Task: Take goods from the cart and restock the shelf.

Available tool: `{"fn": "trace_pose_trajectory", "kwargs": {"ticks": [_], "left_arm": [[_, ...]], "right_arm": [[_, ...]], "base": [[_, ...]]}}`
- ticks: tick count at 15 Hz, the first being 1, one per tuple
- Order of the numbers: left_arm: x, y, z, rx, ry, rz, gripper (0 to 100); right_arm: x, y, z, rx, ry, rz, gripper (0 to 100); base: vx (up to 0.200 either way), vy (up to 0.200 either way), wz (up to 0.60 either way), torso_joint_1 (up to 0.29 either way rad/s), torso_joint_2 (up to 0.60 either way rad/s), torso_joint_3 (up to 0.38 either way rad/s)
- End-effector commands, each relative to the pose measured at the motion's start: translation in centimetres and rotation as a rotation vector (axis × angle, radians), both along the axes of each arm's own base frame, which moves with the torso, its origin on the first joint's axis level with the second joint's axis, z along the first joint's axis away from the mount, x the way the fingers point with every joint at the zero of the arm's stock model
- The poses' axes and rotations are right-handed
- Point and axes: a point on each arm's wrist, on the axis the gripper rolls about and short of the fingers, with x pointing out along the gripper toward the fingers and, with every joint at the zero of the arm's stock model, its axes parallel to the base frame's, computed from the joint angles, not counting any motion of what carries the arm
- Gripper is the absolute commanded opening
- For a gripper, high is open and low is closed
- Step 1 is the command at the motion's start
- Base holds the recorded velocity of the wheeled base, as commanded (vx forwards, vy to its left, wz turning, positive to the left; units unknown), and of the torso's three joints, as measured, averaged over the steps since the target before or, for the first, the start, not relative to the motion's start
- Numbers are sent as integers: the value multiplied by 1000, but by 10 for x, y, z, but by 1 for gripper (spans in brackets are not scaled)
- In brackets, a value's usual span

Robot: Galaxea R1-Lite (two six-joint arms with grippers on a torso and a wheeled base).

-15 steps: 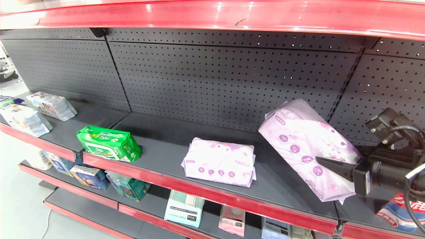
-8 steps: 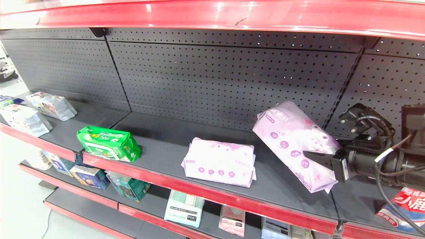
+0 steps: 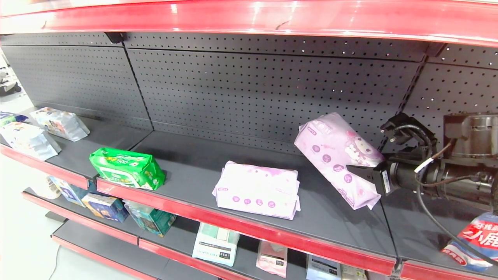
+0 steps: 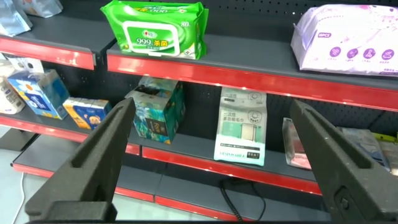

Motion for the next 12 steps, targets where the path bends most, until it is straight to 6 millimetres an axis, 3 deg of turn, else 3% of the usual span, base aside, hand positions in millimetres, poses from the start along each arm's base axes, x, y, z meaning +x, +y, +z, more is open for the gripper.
{"fn": "trace_pose_trajectory", "kwargs": {"ticks": [1,12], "left_arm": [[0,0,0,0,1,1,100],[0,0,0,0,1,1,100]], "right_arm": [[15,3,-5,-12,16,-12,0],[63,10,-15,-110,-10,46,0]], "base": [[0,0,0,0,0,0],[0,0,0,0,0,0]]}}
